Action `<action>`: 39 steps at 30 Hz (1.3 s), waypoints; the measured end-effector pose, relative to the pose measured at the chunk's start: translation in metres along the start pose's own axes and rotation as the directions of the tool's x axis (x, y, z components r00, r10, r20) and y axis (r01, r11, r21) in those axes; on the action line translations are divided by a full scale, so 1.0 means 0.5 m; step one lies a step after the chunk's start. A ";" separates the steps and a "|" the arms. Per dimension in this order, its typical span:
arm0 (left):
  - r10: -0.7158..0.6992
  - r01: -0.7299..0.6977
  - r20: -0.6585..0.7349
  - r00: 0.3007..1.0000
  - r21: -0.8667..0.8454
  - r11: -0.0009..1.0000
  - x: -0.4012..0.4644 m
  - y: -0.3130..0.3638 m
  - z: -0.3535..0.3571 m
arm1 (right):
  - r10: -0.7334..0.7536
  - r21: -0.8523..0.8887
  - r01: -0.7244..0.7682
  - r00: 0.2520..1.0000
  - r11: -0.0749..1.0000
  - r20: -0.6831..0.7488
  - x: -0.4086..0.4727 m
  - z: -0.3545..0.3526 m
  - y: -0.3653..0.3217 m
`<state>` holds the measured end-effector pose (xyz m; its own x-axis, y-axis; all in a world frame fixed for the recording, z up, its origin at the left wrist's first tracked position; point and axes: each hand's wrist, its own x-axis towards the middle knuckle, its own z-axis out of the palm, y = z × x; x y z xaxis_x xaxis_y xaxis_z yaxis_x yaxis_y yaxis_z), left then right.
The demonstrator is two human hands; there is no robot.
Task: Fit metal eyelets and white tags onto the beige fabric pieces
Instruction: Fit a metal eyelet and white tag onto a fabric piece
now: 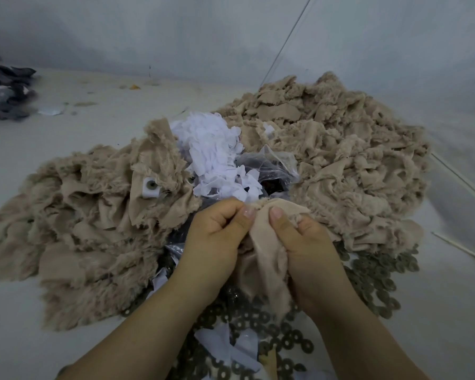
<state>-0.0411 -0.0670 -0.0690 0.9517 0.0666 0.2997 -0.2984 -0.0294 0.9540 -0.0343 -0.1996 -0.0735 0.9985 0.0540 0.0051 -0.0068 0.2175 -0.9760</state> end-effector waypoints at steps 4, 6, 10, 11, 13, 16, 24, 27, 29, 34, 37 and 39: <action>-0.099 0.101 0.017 0.995 -0.165 0.981 0.002 -0.006 0.000 | 0.017 0.101 -0.024 0.997 0.995 0.071 0.000 -0.007 -0.006; -0.090 0.091 0.015 0.996 -0.183 0.979 0.003 -0.005 0.002 | 0.027 0.114 -0.036 0.996 0.993 0.083 -0.001 -0.007 -0.009; -0.014 0.013 -0.015 1.000 -0.072 0.997 0.007 0.003 0.001 | 0.043 0.150 -0.071 0.982 0.986 0.183 -0.007 -0.002 -0.003; -0.002 0.001 -0.016 1.000 -0.060 0.998 0.006 0.004 0.001 | 0.057 0.160 -0.087 0.982 0.983 0.181 -0.008 0.001 -0.002; 0.011 -0.012 -0.021 1.000 -0.054 0.998 0.003 0.002 0.001 | 0.100 0.211 -0.133 0.982 0.968 0.158 -0.008 0.005 -0.001; 0.007 -0.009 -0.039 0.999 -0.065 0.998 -0.001 -0.003 0.004 | 0.164 0.295 -0.187 0.981 0.937 0.102 -0.008 0.009 -0.005; 0.048 -0.048 -0.014 0.999 -0.033 0.998 0.000 -0.005 0.003 | 0.230 0.334 -0.276 0.958 0.901 0.173 -0.016 0.004 -0.021; 0.129 -0.129 -0.009 0.992 0.017 0.992 0.002 -0.007 -0.003 | 0.218 0.301 -0.274 0.954 0.913 0.207 -0.015 0.005 -0.023; 0.204 -0.208 0.046 0.978 0.106 0.972 0.003 -0.007 -0.010 | 0.236 0.324 -0.291 0.951 0.900 0.200 -0.013 0.004 -0.026; 0.360 -0.435 0.269 0.893 0.315 0.844 0.004 -0.004 -0.019 | 0.311 0.385 -0.353 0.935 0.852 0.170 -0.005 0.000 -0.037; 0.341 -0.405 0.241 0.909 0.313 0.859 -0.007 -0.006 -0.016 | 0.316 0.373 -0.329 0.944 0.867 0.097 0.001 -0.004 -0.030; 0.276 -0.306 0.147 0.950 0.262 0.915 -0.010 -0.003 -0.013 | 0.253 0.356 -0.275 0.961 0.893 0.109 0.000 -0.006 -0.029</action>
<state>-0.0461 -0.0607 -0.0717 0.8325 -0.0915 0.5464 -0.5453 -0.3088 0.7792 -0.0341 -0.2055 -0.0600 0.9524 0.2130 -0.2182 -0.3001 0.5267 -0.7953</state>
